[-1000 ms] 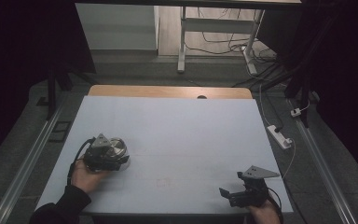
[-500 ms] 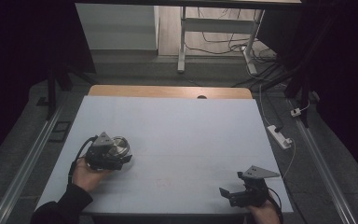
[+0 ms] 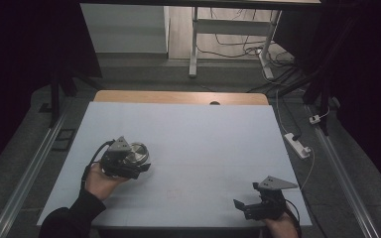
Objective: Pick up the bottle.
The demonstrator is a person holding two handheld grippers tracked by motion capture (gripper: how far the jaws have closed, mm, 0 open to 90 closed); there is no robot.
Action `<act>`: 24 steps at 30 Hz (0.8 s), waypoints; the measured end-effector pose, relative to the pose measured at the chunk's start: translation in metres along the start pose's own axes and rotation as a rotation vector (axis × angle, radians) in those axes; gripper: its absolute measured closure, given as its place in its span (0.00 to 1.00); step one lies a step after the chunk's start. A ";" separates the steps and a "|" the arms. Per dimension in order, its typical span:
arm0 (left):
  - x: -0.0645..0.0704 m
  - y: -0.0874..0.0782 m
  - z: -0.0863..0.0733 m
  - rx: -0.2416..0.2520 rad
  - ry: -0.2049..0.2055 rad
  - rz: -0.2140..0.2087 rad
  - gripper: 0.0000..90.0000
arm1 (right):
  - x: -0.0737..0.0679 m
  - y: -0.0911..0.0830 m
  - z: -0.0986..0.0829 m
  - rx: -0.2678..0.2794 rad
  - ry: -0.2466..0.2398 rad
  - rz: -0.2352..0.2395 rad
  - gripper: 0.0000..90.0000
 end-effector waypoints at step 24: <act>0.037 0.025 0.043 -0.014 0.095 -0.087 0.16 | 0.000 -0.001 0.000 0.005 0.000 -0.004 0.03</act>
Point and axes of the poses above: each handheld gripper's, and its own axes: y roughly forward along the jaws, z roughly out of its top, x roughly to its right, the point moved 6 cm from there along y, roughly forward along the jaws, and after that the axes turned 12 degrees about -y, right-handed, at the moved point
